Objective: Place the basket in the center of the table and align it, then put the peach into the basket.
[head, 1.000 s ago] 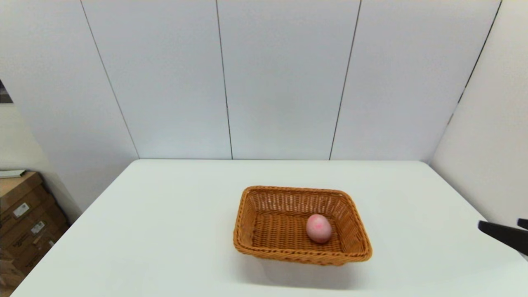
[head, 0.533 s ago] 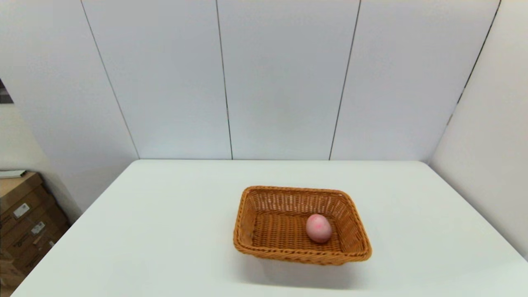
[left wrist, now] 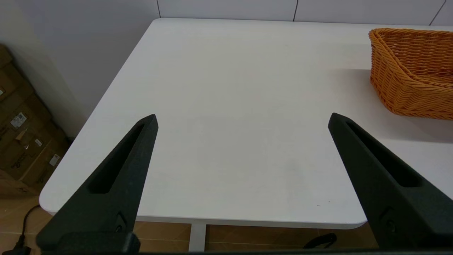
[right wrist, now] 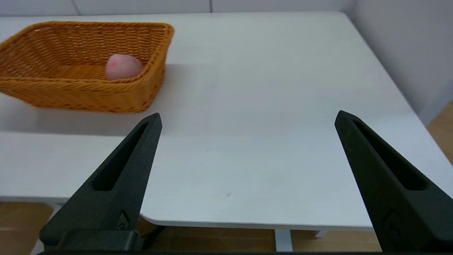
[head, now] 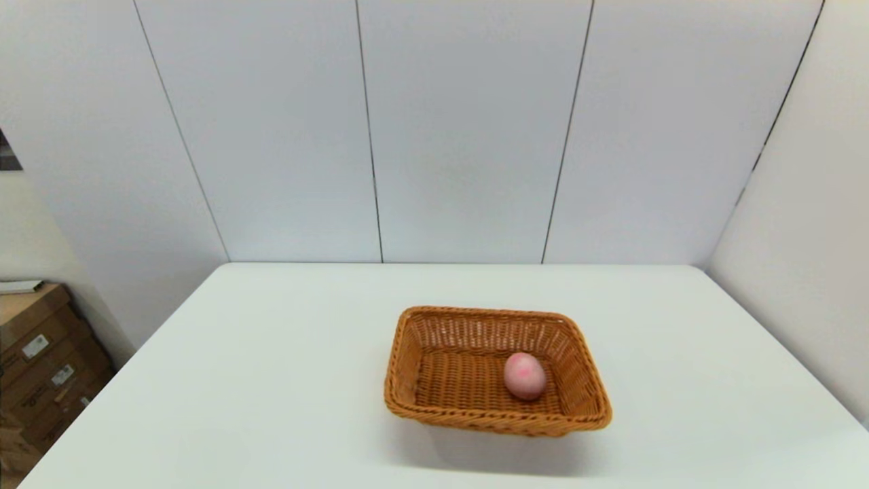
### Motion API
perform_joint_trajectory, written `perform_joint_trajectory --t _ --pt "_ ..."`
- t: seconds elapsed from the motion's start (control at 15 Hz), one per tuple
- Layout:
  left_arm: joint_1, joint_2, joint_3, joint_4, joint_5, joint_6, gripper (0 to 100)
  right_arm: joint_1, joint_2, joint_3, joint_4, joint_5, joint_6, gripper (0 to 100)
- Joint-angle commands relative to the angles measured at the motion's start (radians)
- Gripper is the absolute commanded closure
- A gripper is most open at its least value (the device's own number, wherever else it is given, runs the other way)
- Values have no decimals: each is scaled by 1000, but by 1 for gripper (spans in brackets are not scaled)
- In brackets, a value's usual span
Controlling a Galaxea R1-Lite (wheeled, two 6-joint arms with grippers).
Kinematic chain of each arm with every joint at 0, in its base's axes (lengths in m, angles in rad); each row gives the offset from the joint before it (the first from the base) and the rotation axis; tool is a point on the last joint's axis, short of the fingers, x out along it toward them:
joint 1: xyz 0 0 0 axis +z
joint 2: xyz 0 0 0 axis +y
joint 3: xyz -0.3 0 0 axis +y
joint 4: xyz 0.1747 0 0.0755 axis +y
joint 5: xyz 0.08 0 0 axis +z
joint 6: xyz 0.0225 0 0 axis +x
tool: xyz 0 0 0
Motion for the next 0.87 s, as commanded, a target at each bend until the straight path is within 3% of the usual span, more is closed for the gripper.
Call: perform_joint_trajectory --t 0.07,0.87 --pt "0 0 0 1 1 -1 0 -1 -7 14 10 -24 -6 0" --pt "0 0 0 1 1 -1 0 -1 -13 16 3 -19 -5 0"
